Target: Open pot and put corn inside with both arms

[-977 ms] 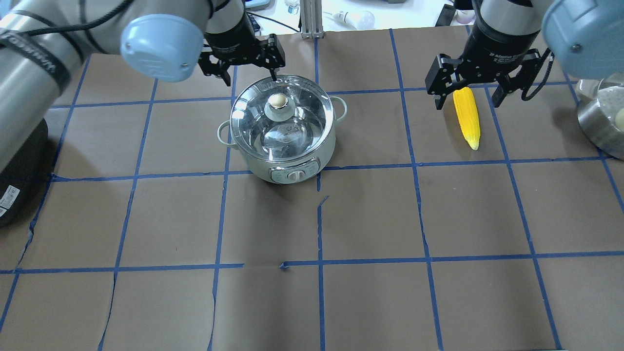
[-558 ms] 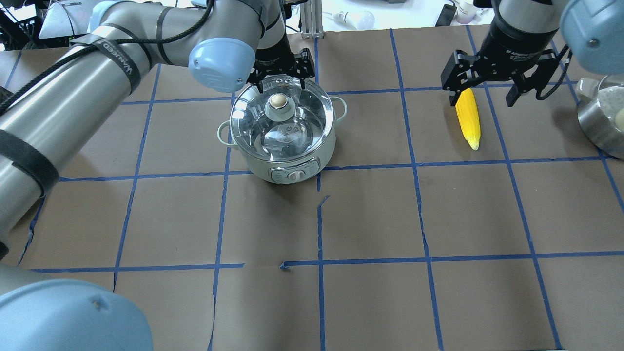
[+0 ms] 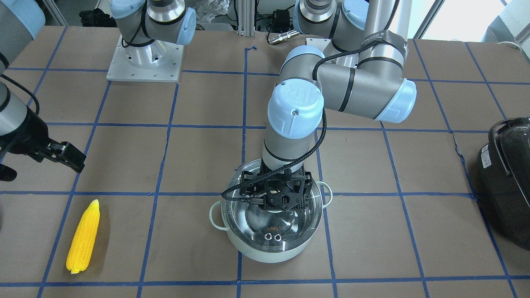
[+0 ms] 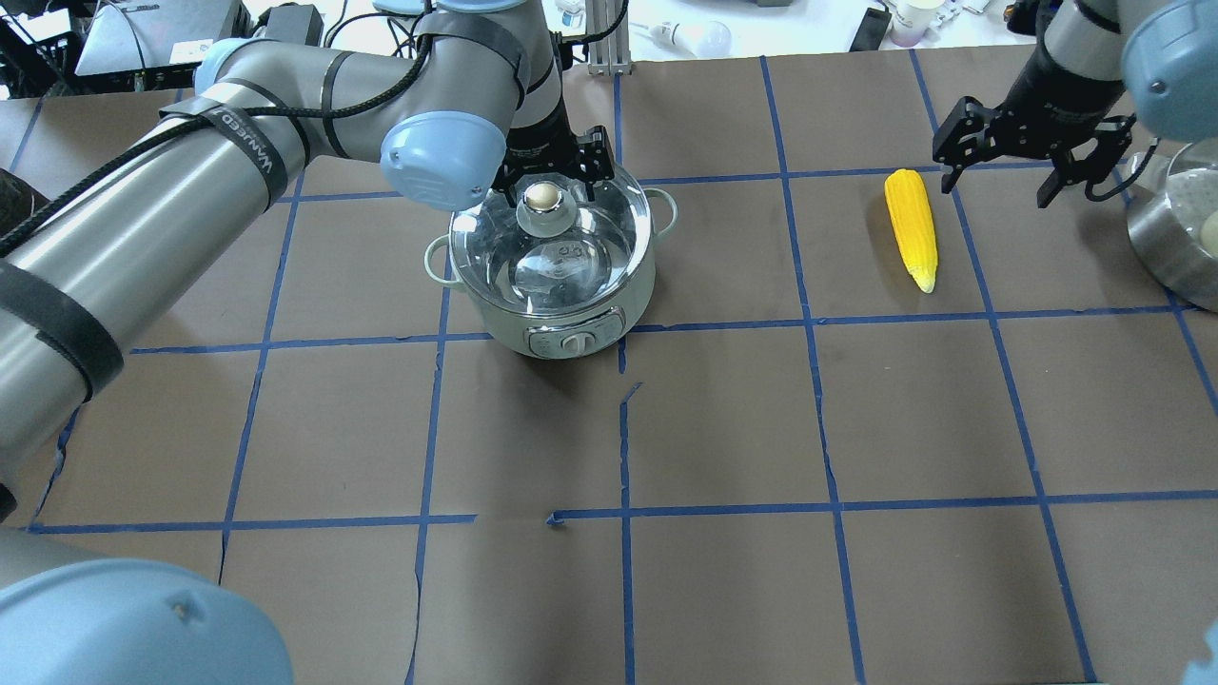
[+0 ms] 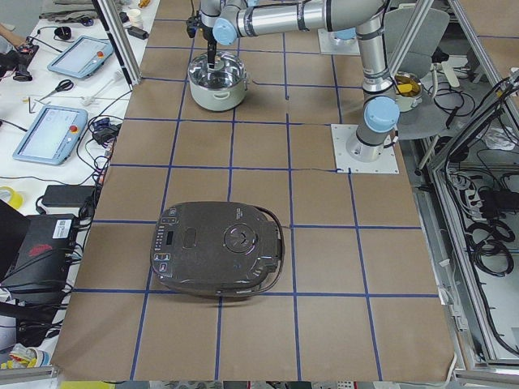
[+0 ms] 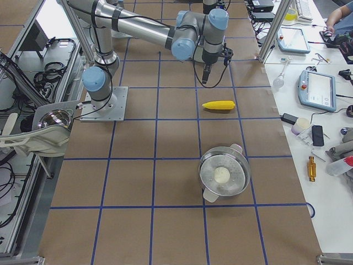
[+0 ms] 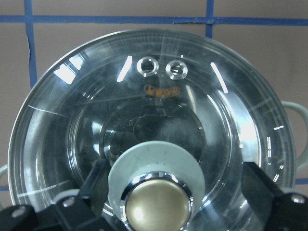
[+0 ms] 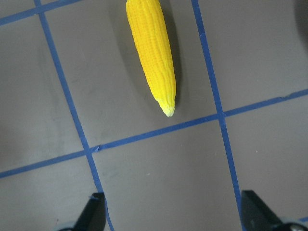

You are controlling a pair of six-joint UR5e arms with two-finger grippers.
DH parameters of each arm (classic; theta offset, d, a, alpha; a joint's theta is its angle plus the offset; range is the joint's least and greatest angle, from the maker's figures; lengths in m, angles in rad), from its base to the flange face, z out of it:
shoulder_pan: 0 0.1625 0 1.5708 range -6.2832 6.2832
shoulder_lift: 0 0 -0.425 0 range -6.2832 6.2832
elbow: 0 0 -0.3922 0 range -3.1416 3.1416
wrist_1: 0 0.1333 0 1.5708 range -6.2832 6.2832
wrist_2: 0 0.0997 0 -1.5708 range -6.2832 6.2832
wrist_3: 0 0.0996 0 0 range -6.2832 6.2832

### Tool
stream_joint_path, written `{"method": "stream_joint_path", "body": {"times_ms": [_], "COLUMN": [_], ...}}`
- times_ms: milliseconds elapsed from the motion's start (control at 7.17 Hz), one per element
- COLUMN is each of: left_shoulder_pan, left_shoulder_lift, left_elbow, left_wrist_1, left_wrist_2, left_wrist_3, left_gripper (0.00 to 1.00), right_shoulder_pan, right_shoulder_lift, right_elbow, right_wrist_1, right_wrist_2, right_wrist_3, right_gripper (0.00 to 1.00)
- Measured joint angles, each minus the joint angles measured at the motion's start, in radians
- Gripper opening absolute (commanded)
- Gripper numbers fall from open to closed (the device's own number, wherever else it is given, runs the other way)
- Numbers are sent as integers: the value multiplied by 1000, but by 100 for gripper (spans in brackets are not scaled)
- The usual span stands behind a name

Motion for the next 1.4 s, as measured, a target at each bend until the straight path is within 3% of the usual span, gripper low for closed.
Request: {"method": "stream_joint_path", "body": {"times_ms": [279, 558, 698, 977, 1395], "left_shoulder_pan": [1, 1, 1, -1, 2], "left_shoulder_lift": [4, 5, 5, 8, 32], "left_elbow": [-7, -8, -8, -7, 4], "left_wrist_1": [-1, -1, -2, -10, -45], "left_wrist_2": [0, 8, 18, 29, 48], "left_wrist_3": [0, 0, 0, 0, 1], "left_gripper": [79, 43, 31, 23, 18], "right_shoulder_pan": [-1, 0, 0, 0, 0], "right_shoulder_lift": [93, 186, 219, 270, 319], "right_elbow": [32, 43, 46, 48, 49], "right_wrist_1": [-170, -276, -303, -356, -408], "right_wrist_2": [6, 6, 6, 6, 4], "right_wrist_3": [-10, -20, -25, -36, -79], "right_gripper": [100, 100, 100, 100, 100]}}
